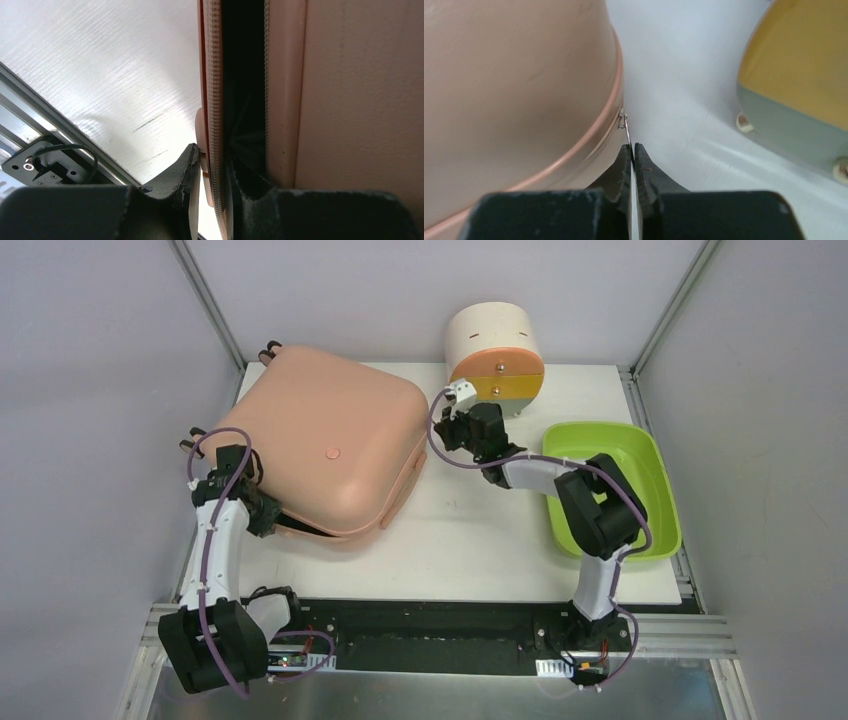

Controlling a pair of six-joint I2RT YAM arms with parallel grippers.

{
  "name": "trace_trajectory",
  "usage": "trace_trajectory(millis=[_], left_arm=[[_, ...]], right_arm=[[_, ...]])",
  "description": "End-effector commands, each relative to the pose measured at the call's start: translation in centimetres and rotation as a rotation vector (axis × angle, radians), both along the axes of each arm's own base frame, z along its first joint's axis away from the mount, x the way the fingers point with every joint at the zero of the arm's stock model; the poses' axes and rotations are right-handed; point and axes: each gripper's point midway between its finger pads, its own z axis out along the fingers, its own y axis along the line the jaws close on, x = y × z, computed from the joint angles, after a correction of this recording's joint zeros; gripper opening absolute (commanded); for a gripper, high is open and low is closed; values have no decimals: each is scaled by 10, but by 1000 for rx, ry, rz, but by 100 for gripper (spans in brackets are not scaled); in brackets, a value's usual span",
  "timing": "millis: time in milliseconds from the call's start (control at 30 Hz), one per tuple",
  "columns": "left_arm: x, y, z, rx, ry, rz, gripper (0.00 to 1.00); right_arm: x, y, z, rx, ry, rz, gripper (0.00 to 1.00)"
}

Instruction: Open, take out, and arrange the luggage

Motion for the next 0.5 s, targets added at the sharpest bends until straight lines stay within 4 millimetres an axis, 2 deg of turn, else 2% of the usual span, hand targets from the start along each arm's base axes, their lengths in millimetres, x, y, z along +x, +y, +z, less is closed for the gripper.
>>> trace_trajectory(millis=[0, 267, 467], left_arm=[[-26, 31, 17, 207, 69, -53, 0], [-27, 35, 17, 247, 62, -46, 0], [-27, 36, 15, 253, 77, -40, 0]], right_arm=[[80, -51, 40, -50, -199, -205, 0], [101, -35, 35, -6, -254, -79, 0], [119, -24, 60, 61, -353, -23, 0]])
